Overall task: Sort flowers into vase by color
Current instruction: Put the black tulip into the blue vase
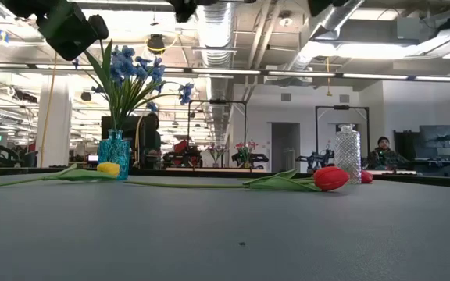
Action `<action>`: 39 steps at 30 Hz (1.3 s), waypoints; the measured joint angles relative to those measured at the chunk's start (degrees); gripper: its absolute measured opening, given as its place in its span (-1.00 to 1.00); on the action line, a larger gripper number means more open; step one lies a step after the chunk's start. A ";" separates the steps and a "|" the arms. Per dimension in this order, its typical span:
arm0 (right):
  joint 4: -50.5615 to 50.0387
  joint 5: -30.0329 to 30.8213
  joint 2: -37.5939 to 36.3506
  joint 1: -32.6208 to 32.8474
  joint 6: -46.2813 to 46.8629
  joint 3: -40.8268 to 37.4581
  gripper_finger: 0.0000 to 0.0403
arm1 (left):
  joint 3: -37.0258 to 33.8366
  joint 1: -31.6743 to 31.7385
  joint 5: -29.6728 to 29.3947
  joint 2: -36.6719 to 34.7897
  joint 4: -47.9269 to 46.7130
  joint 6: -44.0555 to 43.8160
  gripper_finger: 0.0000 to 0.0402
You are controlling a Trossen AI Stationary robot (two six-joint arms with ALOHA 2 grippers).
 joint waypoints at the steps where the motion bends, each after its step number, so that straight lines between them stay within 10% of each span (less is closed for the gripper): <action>1: -1.31 2.86 -0.63 0.00 -0.72 0.00 -0.88 | 0.00 0.00 0.00 0.00 -0.11 0.00 -0.22; 9: -11.02 13.88 -5.57 -0.39 -1.26 0.00 -0.88 | 0.00 0.00 0.02 0.00 -0.22 0.00 -0.22; 19: -20.42 -2.14 -14.69 -2.89 2.77 -0.02 -0.88 | 0.00 -0.04 -2.99 2.09 6.81 4.76 -0.22; 39: -24.32 -6.10 -19.09 -4.54 2.93 -0.02 -0.87 | 0.02 4.30 -1.43 21.13 37.50 17.57 -0.22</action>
